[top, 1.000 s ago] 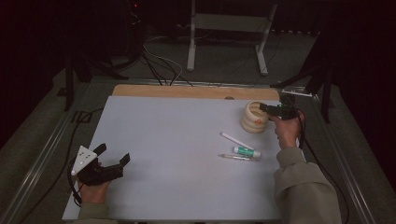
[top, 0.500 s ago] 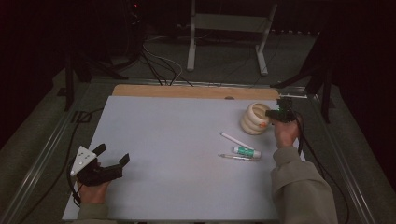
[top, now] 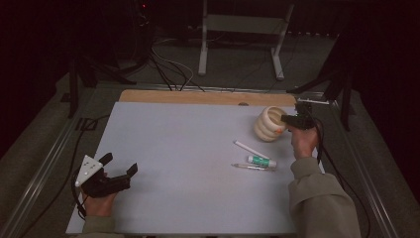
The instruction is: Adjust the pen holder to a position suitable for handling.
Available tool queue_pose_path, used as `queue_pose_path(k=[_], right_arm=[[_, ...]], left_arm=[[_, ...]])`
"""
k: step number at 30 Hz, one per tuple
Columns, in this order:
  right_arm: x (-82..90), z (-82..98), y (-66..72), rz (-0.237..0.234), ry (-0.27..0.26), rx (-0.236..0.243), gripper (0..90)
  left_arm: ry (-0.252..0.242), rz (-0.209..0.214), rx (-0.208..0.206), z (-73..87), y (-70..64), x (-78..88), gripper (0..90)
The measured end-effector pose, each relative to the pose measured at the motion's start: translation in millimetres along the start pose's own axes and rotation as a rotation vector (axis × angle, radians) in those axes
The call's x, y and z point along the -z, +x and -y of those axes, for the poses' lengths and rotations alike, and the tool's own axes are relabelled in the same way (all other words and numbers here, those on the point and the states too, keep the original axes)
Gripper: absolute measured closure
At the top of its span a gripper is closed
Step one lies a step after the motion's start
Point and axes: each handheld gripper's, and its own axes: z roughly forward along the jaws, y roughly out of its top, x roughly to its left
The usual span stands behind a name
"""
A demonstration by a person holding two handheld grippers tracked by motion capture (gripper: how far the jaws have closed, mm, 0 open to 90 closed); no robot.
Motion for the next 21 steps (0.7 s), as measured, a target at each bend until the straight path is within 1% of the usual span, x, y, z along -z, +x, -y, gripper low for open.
queue_pose_path(k=[3,7,8,10,13,21], right_arm=[[1.4,-0.4,6.1,-0.017,-0.002,0.0,76.9],[1.8,0.5,13.6,-0.059,-0.005,-0.016,77.0],[2.0,0.7,16.0,-0.066,-0.004,-0.013,77.0],[2.5,0.7,21.2,-0.071,-0.005,-0.003,77.0],[2.8,0.4,28.7,-0.09,-0.008,0.017,77.0],[4.5,-0.2,53.5,-0.124,-0.007,0.064,76.9]], left_arm=[[0.0,0.001,-0.001,-0.1,0.0,-0.1,1.0],[0.001,0.002,-0.002,-0.2,-0.5,-0.3,1.0],[0.001,0.002,-0.003,-0.3,-0.7,-0.3,1.0],[0.0,0.003,-0.005,-0.4,-0.8,-0.3,1.0],[0.001,0.002,-0.004,-0.3,-0.6,-0.5,1.0],[0.001,0.003,-0.005,-0.2,-0.6,-0.5,1.0]])
